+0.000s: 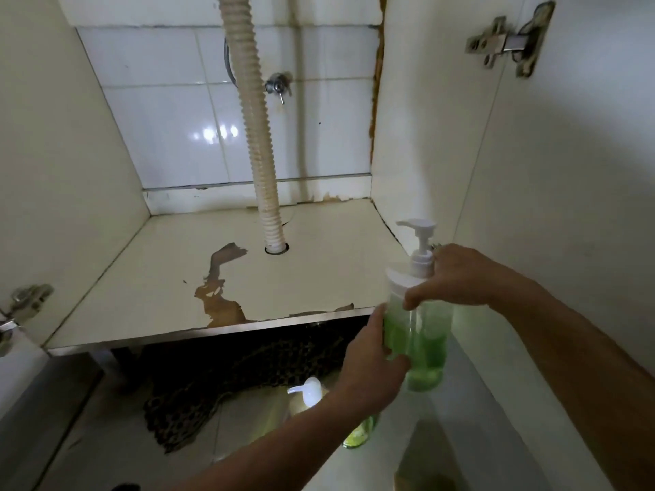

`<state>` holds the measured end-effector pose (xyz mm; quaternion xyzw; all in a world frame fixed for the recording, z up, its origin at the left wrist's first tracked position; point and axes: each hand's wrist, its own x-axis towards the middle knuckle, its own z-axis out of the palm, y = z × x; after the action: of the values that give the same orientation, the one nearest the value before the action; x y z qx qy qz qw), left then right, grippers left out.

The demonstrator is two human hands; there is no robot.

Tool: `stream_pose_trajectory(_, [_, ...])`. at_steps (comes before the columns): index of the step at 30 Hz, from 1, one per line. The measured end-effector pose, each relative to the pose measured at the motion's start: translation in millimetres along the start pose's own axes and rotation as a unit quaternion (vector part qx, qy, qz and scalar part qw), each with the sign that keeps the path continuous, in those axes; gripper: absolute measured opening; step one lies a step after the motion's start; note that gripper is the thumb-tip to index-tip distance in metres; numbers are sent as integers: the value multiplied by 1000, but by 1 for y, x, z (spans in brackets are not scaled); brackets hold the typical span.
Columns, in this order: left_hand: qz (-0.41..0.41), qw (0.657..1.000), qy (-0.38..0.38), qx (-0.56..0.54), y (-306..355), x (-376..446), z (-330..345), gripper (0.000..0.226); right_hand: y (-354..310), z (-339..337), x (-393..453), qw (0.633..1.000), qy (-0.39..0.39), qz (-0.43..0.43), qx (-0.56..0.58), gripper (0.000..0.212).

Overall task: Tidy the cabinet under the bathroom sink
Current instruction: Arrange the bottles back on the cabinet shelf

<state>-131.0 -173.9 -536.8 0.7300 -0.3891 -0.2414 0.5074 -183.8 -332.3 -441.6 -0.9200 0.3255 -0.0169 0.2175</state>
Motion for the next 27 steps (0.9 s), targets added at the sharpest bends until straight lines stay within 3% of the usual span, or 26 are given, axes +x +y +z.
stream_pose_trajectory(8, [4,997,64,32,11,70,-23,74,-33,-8,45,986,153,5,65,72])
stream_pose_trajectory(18, [42,995,76,44,-23,125,-14,75,-17,33,107,959,238,25,154,81])
stream_pose_trajectory(24, [52,994,80,60,-35,186,-9,78,-13,45,156,931,363,10,33,73])
stream_pose_trajectory(27, [42,993,75,83,-39,230,-11,75,-11,41,190,925,380,17,-3,68])
